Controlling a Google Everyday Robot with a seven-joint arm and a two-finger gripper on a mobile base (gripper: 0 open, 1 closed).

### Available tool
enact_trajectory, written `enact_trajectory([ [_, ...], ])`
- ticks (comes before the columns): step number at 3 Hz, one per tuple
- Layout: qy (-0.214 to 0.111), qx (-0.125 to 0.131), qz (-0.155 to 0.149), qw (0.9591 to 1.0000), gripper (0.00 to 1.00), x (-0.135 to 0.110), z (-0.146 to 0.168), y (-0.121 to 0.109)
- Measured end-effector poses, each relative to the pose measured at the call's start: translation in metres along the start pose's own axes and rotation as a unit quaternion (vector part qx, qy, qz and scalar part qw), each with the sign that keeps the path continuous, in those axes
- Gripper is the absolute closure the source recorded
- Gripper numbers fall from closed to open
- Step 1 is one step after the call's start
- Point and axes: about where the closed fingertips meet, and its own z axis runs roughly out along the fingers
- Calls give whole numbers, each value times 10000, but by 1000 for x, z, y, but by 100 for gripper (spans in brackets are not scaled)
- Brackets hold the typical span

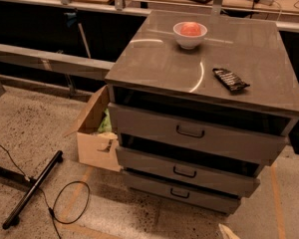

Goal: Open bottom drawer

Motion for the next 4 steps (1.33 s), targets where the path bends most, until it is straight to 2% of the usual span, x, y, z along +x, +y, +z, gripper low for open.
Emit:
enact_trajectory([
  [1, 8, 215, -169, 9996, 0, 14, 48, -19],
  [2, 234, 429, -338, 9982, 0, 45, 127, -59],
  [3, 231, 427, -339, 9982, 0, 45, 126, -58],
  [4, 226, 485, -470, 9975, 0, 47, 133, -68],
])
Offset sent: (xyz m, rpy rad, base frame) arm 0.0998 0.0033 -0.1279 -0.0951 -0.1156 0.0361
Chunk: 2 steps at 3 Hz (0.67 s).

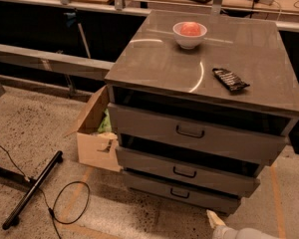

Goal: Open bottom drawer

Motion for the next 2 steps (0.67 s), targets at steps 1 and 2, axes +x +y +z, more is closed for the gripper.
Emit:
enact_trajectory([
  [1, 56, 177, -517, 9985, 0, 9, 47, -51],
  [2, 25, 173, -510, 9985, 0, 9, 48, -51],
])
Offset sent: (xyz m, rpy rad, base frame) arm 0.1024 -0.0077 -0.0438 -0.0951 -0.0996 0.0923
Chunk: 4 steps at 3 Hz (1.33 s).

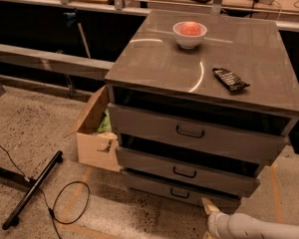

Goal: Open bottom drawer

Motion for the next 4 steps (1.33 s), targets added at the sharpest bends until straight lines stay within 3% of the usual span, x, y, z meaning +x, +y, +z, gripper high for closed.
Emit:
enact_trajectory([
  [1, 65, 212, -47, 9997, 10, 3, 4, -15],
  [2, 194, 426, -134, 9988, 0, 7, 9, -33],
  [4, 427, 655, -160, 9968, 0, 22, 33, -57],
])
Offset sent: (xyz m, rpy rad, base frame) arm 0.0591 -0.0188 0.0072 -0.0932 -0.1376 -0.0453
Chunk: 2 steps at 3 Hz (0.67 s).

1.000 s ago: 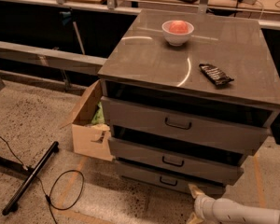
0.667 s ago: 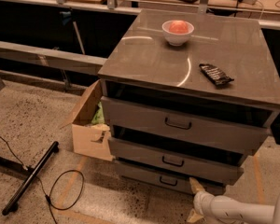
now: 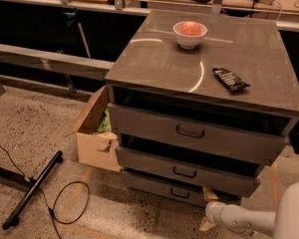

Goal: Open bottom drawer

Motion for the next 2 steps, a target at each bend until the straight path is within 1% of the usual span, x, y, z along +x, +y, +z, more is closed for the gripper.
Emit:
enact_trajectory([
  [1, 42, 49, -25, 10000, 0, 6, 15, -4],
  [2, 94, 8, 37, 9999, 0, 11, 29, -10],
])
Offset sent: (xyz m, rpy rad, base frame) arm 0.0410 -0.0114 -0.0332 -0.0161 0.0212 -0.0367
